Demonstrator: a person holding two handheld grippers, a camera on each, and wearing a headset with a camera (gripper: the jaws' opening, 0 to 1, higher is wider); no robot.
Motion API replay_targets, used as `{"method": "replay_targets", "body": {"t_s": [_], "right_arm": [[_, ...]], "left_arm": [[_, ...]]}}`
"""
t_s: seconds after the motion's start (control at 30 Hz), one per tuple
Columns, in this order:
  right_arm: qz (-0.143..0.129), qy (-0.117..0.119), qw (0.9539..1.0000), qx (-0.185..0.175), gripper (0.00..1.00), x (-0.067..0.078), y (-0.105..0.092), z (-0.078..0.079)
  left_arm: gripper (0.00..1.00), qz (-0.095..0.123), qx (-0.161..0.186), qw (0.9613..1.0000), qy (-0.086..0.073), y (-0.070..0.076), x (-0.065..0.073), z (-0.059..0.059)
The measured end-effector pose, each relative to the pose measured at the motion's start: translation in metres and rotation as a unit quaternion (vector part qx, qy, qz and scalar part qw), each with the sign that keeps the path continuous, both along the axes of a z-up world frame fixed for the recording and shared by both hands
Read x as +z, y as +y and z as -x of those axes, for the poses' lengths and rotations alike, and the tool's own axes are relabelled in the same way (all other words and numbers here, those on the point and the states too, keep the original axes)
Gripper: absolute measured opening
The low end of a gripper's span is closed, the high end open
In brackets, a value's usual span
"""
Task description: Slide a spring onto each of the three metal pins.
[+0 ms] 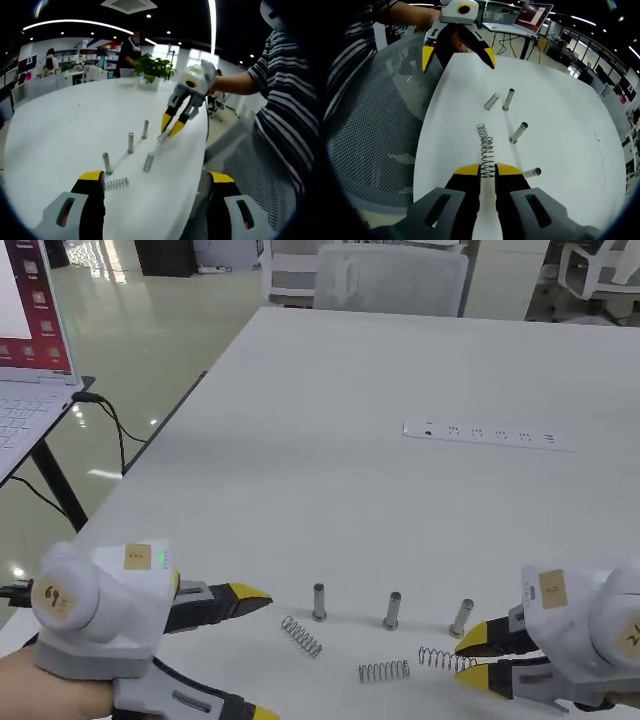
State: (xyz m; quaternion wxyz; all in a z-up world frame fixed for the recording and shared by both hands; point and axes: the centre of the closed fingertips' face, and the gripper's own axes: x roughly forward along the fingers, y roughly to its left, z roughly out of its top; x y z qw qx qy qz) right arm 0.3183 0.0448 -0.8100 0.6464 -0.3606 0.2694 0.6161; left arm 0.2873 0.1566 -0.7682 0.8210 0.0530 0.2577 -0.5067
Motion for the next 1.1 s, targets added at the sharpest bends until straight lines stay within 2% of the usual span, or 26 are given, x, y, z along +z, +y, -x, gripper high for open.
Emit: {"method": "replay_targets", "body": {"t_s": [0.33,0.53,0.6,0.7,0.77,0.93,1.0,1.1], "right_arm": [[-0.001,0.003,1.0,0.005,0.08,0.006,0.01,0.005],[-0.003,0.012,0.9999,0.003,0.08,0.009,0.014,0.012],[-0.004,0.017,0.9998,0.004,0.08,0.009,0.016,0.014],[-0.007,0.022,0.9997,0.001,0.08,0.01,0.019,0.016],[-0.01,0.023,0.9997,0.001,0.08,0.011,0.02,0.016],[-0.014,0.026,0.9995,0.006,0.08,0.016,0.024,0.019],[-0.016,0.027,0.9995,0.006,0.08,0.017,0.025,0.019],[-0.022,0.03,0.9993,0.006,0.08,0.019,0.026,0.019]], "left_arm": [[0.72,0.013,-0.051,0.9986,0.0,-0.04,-0.006,-0.01],[0.66,0.037,-0.067,0.997,0.008,-0.06,-0.011,-0.012],[0.61,0.043,-0.075,0.9961,0.013,-0.066,-0.012,-0.012],[0.52,0.048,-0.081,0.9954,0.012,-0.072,-0.012,-0.012],[0.46,0.059,-0.086,0.9944,0.016,-0.077,-0.01,-0.012],[0.34,0.064,-0.09,0.9938,0.012,-0.084,-0.013,-0.016],[0.29,0.069,-0.09,0.9934,0.016,-0.086,-0.013,-0.017],[0.23,0.078,-0.091,0.9927,0.012,-0.091,-0.01,-0.019]]}}
